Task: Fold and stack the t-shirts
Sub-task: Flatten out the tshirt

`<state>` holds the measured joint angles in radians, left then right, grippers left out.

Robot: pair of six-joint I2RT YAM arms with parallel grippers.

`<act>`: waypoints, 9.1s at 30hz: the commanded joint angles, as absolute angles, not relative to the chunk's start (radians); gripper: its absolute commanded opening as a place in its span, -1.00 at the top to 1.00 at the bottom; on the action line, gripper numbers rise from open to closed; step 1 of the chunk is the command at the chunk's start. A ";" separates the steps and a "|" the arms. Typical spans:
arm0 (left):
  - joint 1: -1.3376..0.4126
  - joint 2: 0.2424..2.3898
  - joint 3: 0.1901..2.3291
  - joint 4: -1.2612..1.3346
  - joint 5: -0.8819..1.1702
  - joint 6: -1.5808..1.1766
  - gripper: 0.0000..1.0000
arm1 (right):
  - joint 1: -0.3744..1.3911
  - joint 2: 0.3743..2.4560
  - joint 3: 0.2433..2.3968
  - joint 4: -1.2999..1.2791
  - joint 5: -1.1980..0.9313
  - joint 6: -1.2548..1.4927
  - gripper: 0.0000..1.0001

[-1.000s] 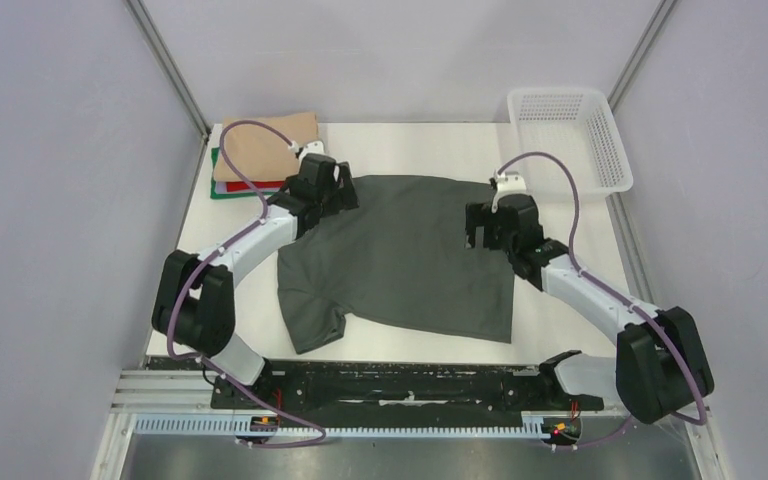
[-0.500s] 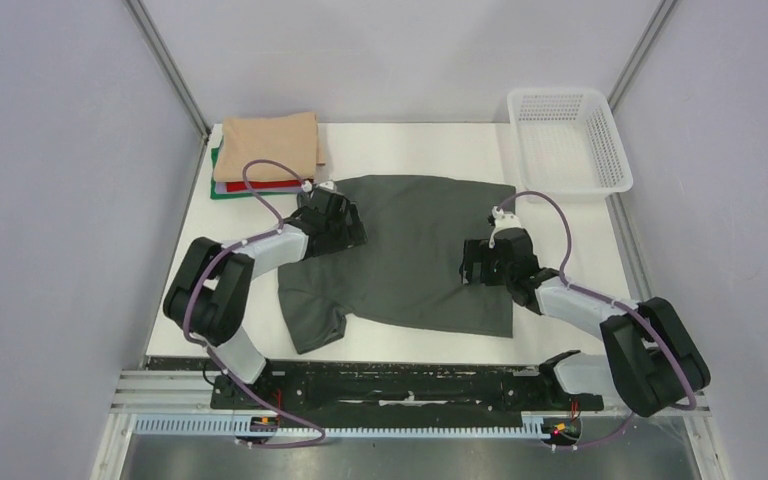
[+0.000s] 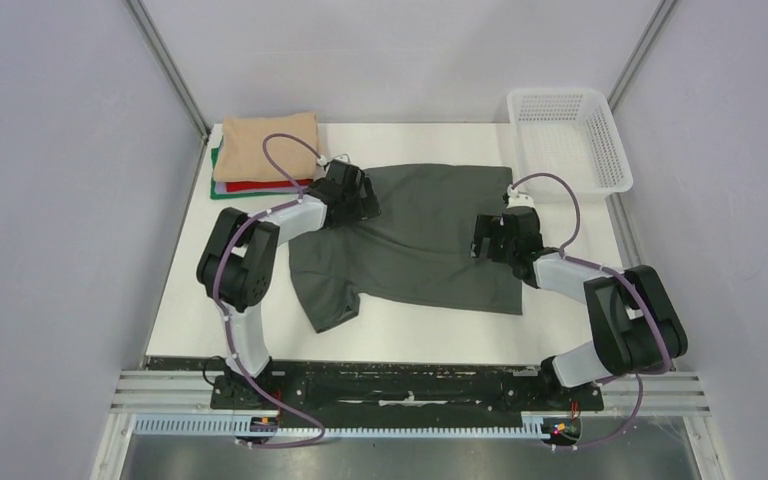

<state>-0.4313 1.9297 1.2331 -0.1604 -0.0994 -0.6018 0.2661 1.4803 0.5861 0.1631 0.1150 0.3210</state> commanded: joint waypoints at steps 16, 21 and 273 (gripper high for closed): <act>-0.543 1.034 0.681 -0.769 -0.306 -0.910 -0.99 | 0.259 0.766 0.275 0.072 0.309 0.506 -0.96; -0.543 0.868 0.567 -0.808 -0.222 -0.951 -0.87 | 0.259 0.756 0.280 0.044 0.288 0.491 -0.96; -0.382 2.103 1.497 -0.459 -0.252 -0.493 -0.99 | 0.230 1.698 0.839 0.007 0.132 0.140 -0.96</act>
